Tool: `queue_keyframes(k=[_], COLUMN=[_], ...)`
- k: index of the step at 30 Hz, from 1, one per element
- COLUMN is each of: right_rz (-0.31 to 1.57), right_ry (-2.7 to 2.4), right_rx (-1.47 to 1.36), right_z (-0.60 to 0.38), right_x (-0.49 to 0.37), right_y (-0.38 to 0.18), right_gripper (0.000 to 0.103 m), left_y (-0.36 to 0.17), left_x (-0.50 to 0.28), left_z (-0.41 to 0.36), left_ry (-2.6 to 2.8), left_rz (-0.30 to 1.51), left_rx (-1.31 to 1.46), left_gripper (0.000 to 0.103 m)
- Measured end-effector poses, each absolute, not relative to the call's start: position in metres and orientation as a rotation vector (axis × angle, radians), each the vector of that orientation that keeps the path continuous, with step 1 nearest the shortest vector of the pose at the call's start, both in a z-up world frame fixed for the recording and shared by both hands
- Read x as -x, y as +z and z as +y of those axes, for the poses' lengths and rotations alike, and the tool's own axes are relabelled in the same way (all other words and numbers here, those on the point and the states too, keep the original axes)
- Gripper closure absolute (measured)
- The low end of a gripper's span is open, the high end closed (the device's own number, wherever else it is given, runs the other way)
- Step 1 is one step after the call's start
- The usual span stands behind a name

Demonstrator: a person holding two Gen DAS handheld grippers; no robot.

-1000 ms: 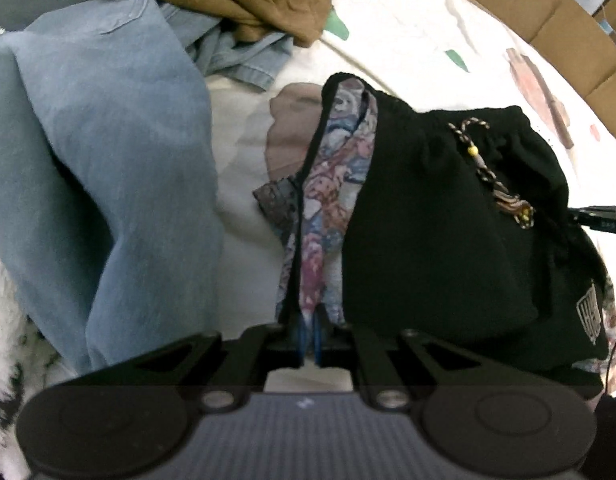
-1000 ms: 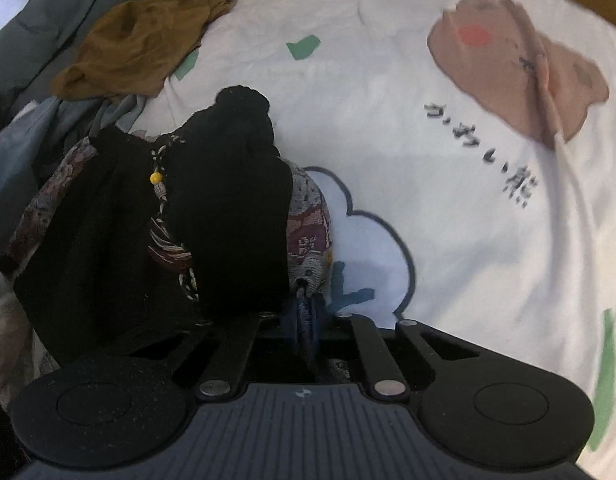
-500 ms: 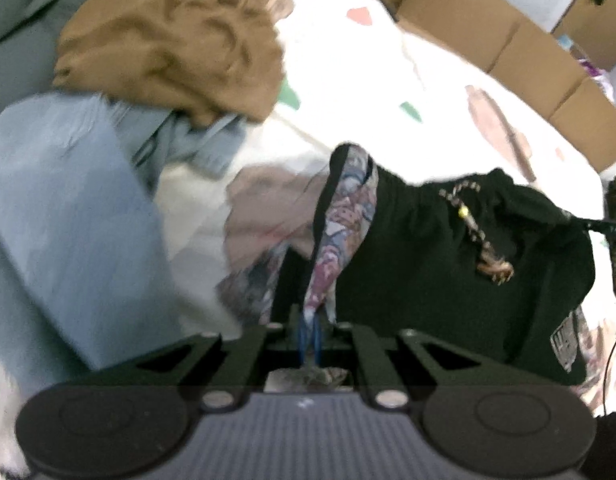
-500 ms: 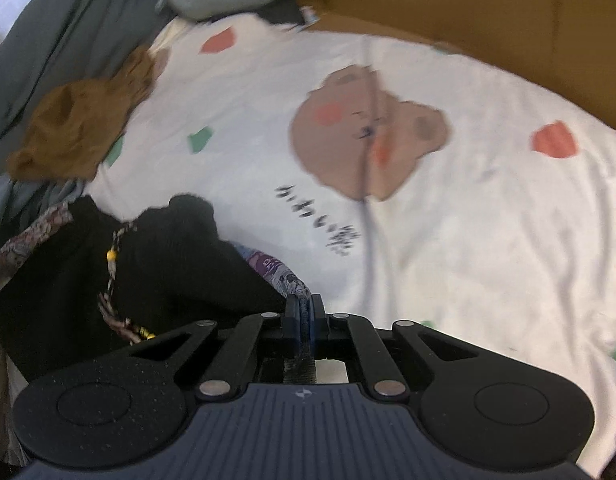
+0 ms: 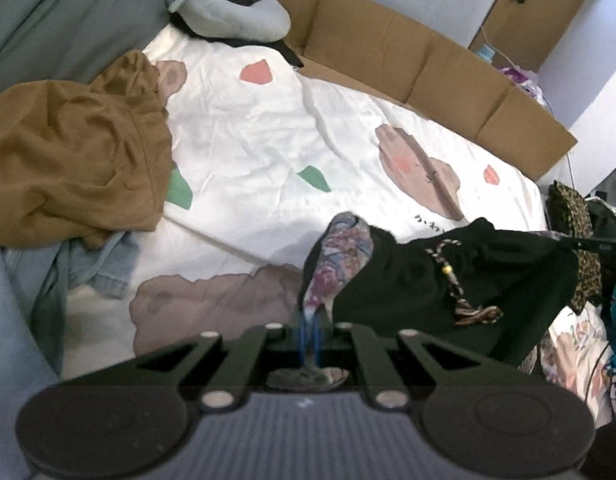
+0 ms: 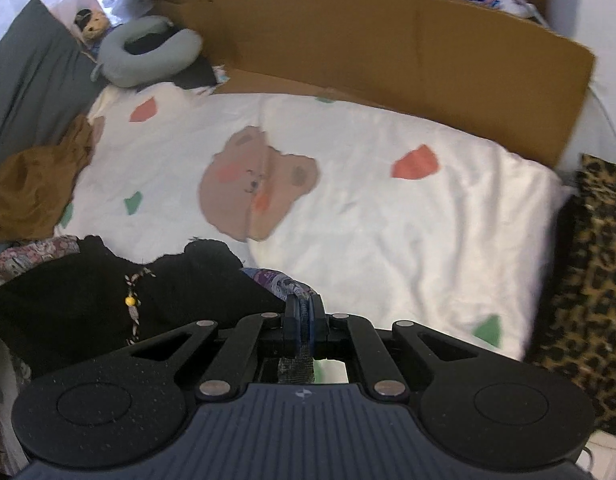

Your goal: Fold clothes

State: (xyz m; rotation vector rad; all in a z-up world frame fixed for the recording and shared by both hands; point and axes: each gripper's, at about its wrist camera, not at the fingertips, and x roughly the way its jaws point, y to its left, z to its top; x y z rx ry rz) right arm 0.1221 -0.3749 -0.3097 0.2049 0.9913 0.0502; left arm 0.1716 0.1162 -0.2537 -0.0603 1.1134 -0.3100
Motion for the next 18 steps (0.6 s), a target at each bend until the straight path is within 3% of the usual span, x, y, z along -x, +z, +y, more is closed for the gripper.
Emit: queue_keyframes(k=[16,18], right_rz=[1.208,1.217], right_ry=[0.073,0.069], right_rx=[-0.236,-0.246], right_z=[-0.362,-0.364], right_x=[-0.077,-0.075], right_y=[-0.371,-0.373], right_gripper=[0.098,0.095], left_y=[-0.340,-0.348], left_x=[-0.141,-0.138], left_z=[0.170,0.172], left_ry=[-0.179,-0.157], left_rz=[1.299,1.340], left_rx=[0.127,0.138], left_gripper=[0.098,0.088])
